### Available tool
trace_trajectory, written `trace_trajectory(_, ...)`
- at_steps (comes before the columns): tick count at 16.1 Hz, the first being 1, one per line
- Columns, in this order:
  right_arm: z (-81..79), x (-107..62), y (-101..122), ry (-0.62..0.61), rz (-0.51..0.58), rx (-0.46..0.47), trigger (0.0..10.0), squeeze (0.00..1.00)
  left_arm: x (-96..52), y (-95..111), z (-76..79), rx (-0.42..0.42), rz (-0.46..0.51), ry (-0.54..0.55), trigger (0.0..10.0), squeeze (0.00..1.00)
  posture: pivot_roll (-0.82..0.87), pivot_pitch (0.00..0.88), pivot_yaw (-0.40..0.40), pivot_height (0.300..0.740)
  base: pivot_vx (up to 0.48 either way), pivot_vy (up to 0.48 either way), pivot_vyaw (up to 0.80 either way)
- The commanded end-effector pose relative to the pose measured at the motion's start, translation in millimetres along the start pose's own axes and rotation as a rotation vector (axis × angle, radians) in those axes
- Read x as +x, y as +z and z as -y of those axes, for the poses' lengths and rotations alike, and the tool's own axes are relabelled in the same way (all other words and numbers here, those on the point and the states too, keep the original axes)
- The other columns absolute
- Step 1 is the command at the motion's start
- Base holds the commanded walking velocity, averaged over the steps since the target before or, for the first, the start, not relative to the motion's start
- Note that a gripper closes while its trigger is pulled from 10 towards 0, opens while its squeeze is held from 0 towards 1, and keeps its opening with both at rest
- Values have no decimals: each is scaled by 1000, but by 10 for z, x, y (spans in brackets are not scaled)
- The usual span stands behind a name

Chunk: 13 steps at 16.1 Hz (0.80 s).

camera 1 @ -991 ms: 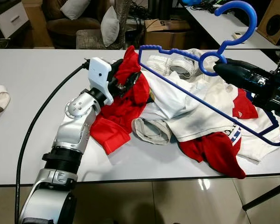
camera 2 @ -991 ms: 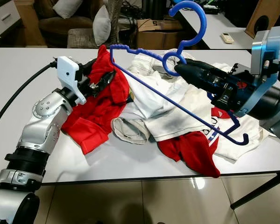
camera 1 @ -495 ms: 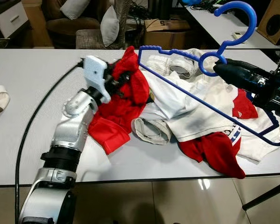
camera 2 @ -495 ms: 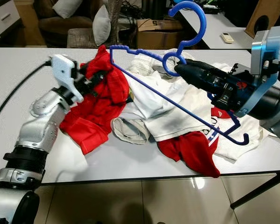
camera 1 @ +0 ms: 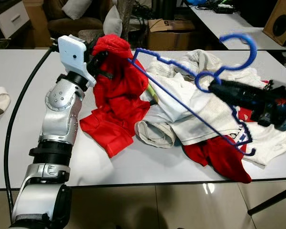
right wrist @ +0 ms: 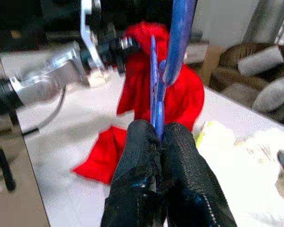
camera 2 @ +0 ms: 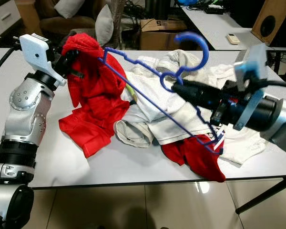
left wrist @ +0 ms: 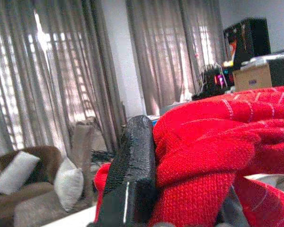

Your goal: Hang hanger

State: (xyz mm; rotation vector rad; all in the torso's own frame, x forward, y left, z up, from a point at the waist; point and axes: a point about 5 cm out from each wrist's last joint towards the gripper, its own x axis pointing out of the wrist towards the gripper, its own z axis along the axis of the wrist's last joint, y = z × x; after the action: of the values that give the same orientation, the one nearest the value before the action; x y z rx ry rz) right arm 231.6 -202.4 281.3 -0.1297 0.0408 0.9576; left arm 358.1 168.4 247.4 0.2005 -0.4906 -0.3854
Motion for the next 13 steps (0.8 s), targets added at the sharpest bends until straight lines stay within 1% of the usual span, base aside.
trace_trajectory(1, -7, 0, -65, -2, -69, -20, 10000, 0, 78, 186, -24, 127, 58, -39, 0, 0, -143, 0, 17, 740, 0, 0, 0)
trace_trajectory(2, 11, 19, -30, -16, -39, -27, 10000, 0, 79, 166, 111, 204, 37, -182, 0, 0, -141, 0, 17, 740, 0, 0, 0)
trace_trajectory(3, 38, 35, 37, -33, 5, -35, 10000, 0, 46, 91, 263, 262, -12, -334, 0, 0, -141, 0, 17, 740, 0, 0, 0)
trace_trajectory(4, 50, 40, 69, -37, 22, -38, 10000, 0, 18, 34, 330, 296, -49, -402, 0, 0, -141, 0, 17, 740, 0, 0, 0)
trace_trajectory(5, 73, 47, 124, -25, 36, -54, 10000, 0, -67, -141, 435, 390, -169, -560, 0, 0, -144, 0, 19, 740, 0, 0, 0)
trace_trajectory(6, 75, 48, 129, -19, 34, -57, 10000, 0, -83, -170, 441, 413, -191, -585, 0, 0, -144, 0, 19, 740, 0, 0, 0)
trace_trajectory(7, 97, 51, 112, 7, -24, -83, 10000, 0, -135, -248, 413, 493, -270, -667, 0, 0, -145, 0, 21, 740, 0, 0, 0)
trace_trajectory(8, 105, 56, 78, 35, -82, -95, 10000, 0, -155, -273, 377, 534, -306, -701, 0, 0, -146, 0, 20, 740, 0, 0, 0)
trace_trajectory(10, 73, 66, -123, 137, -319, -141, 10000, 0, -131, -230, 306, 599, -316, -720, 0, 0, -143, 0, 16, 740, 0, 0, 0)
trace_trajectory(11, 71, 74, -166, 154, -362, -140, 10000, 0, -122, -217, 299, 608, -315, -721, 0, 0, -141, 0, 13, 740, 0, 0, 0)
trace_trajectory(12, 81, 104, -254, 182, -437, -153, 10000, 0, -104, -181, 310, 633, -308, -741, 0, 0, -139, 0, 10, 740, 0, 0, 0)
trace_trajectory(13, 102, 140, -323, 198, -491, -154, 10000, 0, -88, -141, 357, 640, -291, -765, 0, 0, -134, 0, 6, 740, 0, 0, 0)
